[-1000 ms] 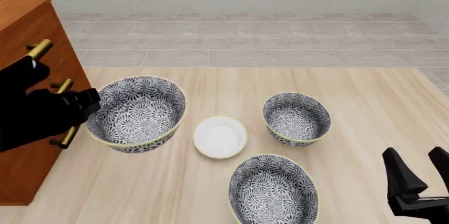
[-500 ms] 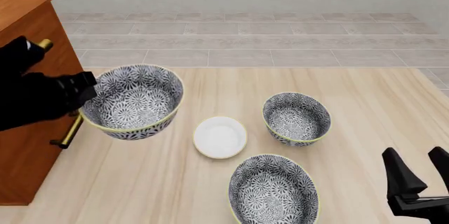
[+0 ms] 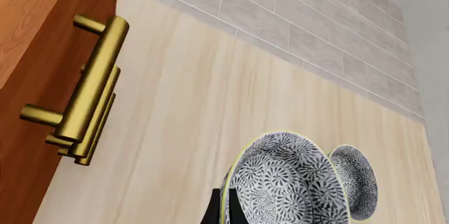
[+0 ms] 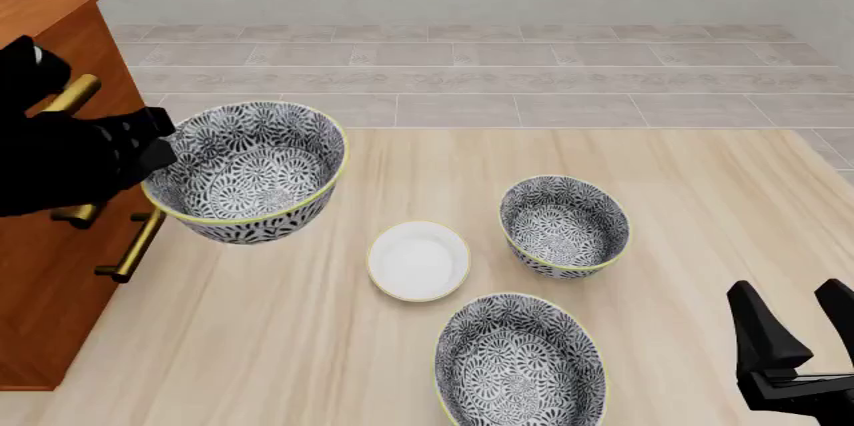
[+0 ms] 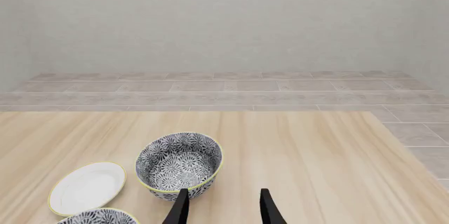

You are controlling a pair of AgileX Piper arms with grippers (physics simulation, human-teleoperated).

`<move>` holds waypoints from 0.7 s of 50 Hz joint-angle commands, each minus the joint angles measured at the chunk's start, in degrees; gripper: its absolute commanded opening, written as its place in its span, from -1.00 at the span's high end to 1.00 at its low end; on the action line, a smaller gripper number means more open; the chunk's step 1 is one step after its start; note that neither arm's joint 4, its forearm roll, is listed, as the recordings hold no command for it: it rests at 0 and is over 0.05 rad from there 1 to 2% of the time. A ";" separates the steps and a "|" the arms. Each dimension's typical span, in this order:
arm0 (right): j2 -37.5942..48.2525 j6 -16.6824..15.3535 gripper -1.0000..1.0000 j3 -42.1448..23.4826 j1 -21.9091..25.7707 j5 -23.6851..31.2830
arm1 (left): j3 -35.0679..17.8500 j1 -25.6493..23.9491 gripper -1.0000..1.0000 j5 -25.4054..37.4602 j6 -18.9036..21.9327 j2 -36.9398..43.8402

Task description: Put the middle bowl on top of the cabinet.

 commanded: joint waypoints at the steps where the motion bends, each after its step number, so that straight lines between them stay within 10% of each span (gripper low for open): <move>1: -0.20 0.03 -1.00 -0.01 -0.07 0.21 | -2.13 0.19 1.00 0.84 -0.64 0.32; 35: -0.09 0.19 -1.00 0.03 -0.24 0.00 | -14.41 6.55 1.00 6.92 0.01 3.21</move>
